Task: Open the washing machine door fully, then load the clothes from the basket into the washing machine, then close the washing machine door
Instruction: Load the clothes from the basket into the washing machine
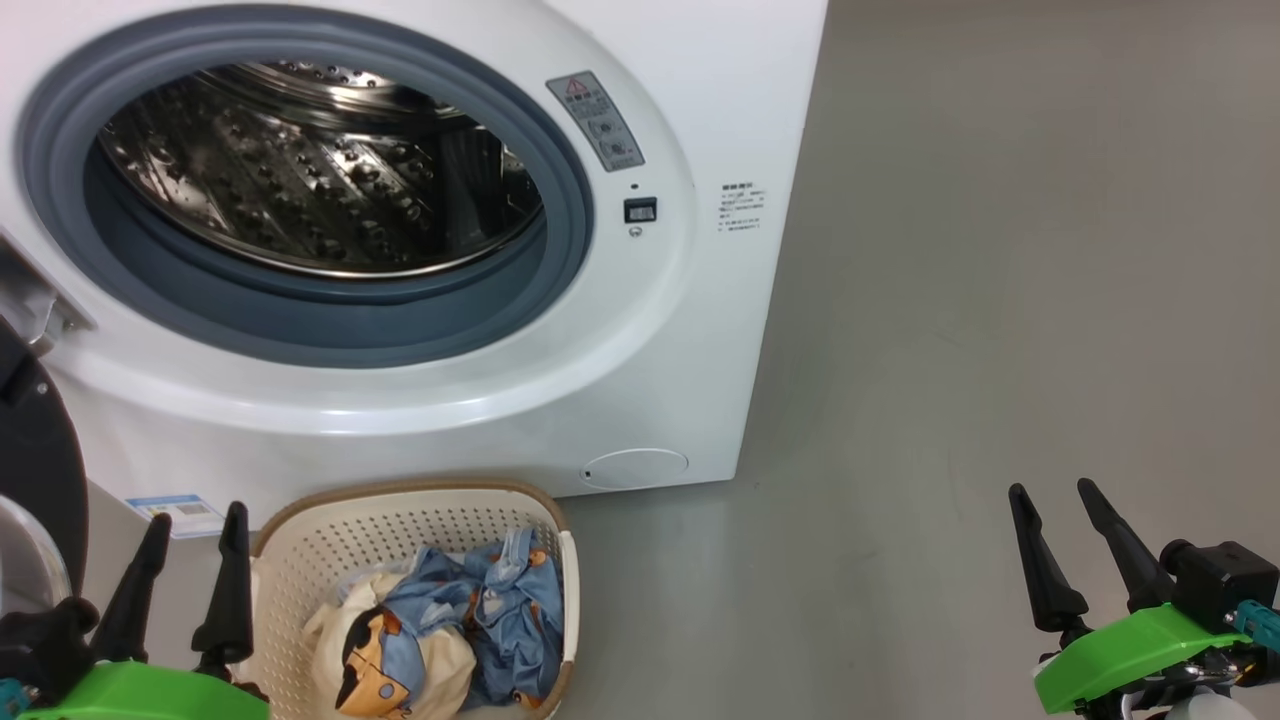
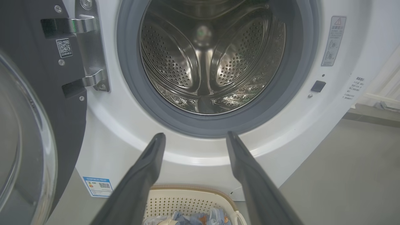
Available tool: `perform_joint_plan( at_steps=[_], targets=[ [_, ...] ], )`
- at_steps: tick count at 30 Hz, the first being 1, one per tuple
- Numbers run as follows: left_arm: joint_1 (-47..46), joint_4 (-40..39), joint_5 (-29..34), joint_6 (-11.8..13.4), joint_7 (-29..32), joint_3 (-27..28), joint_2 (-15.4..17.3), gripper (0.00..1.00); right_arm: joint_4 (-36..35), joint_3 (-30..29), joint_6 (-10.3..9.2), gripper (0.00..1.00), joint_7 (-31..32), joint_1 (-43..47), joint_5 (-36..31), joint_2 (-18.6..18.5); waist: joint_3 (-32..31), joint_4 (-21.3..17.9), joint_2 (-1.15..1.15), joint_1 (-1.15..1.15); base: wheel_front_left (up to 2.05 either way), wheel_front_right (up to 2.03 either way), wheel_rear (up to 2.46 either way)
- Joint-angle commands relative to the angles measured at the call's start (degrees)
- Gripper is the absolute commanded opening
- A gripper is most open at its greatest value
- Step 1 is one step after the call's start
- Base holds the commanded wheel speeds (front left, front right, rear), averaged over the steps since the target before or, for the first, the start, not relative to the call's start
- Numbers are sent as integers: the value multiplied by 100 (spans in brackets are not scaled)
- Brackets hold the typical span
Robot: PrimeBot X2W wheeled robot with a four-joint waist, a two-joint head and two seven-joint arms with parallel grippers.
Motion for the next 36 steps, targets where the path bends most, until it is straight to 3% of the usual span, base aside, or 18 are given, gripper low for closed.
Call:
perform_joint_plan(
  at_steps=[1,21,27,36],
  targets=[
    [-178,-137,48,-9,-36,218,125,100,-139,135,10,100,-69,-79,-4,-79,-1,2,0,0,37,-52,15],
    [-124,200,120,-9,-36,138,-75,100,-178,197,10,100,-69,-131,-45,36,132,-5,0,0,3,-3,0],
    [-250,815,79,-9,-36,-36,-215,100,-282,259,10,100,-69,-218,-85,181,419,-64,0,0,0,0,0],
    [-1001,2010,-147,-9,-36,-713,-67,100,-430,395,10,100,-69,-490,-206,360,1069,-185,0,0,0,0,0]
  ],
)
